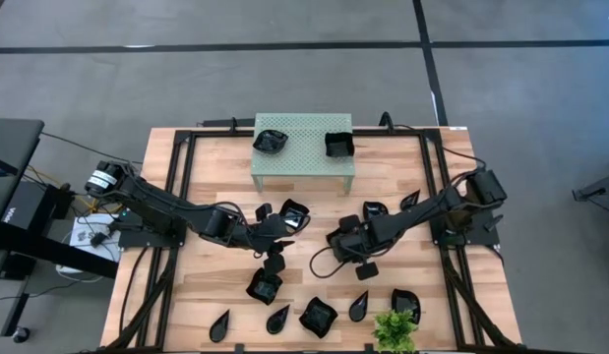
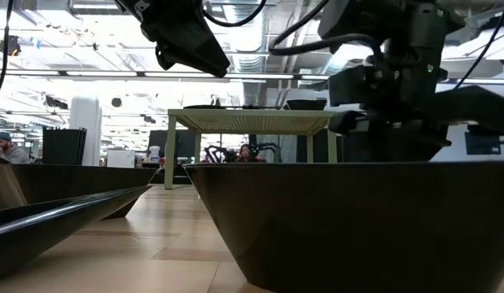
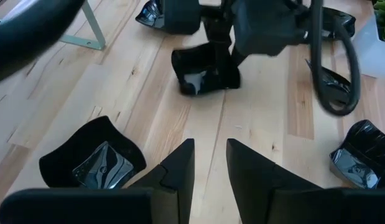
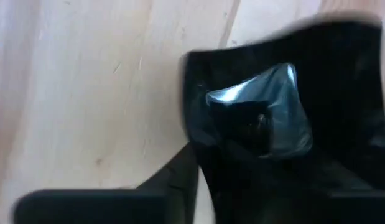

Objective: Pick & Place Mini shaped plates
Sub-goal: Stack the distorted square plate on top of the other distorted square plate on the shelf

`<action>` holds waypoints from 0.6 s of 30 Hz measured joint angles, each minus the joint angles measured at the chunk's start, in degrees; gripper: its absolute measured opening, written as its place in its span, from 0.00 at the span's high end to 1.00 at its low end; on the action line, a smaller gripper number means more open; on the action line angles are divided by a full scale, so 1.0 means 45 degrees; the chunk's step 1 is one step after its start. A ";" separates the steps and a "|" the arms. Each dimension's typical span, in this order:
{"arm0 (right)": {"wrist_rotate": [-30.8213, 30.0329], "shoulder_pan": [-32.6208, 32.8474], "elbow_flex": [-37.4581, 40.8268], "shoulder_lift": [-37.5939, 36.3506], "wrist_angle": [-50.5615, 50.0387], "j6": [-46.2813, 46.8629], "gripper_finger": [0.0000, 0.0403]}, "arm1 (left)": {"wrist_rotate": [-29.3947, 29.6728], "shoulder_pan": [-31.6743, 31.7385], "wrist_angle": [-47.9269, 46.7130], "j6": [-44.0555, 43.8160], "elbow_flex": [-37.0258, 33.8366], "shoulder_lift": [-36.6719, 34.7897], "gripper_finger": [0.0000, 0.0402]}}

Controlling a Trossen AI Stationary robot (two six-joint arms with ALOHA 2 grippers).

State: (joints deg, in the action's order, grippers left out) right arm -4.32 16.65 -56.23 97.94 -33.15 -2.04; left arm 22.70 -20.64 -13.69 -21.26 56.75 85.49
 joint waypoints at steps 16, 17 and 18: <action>0.0937 -0.0089 -0.1391 -0.3502 -0.0884 -0.0372 0.98 | 0.0000 0.0025 0.0063 0.0699 0.0000 0.0000 0.77; 0.0754 -0.0142 -0.1552 -0.3853 -0.0985 -0.0695 0.99 | 0.0000 0.0055 0.0088 0.0704 0.0000 0.0000 0.77; 0.0406 -0.0223 -0.1701 -0.4192 -0.1124 -0.1128 0.99 | 0.0000 0.0080 0.0106 0.0706 0.0000 0.0000 0.77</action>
State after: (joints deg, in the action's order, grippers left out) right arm -2.49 15.64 -63.88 79.07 -38.21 -7.12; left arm 22.70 -20.28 -13.22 -18.08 56.75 85.49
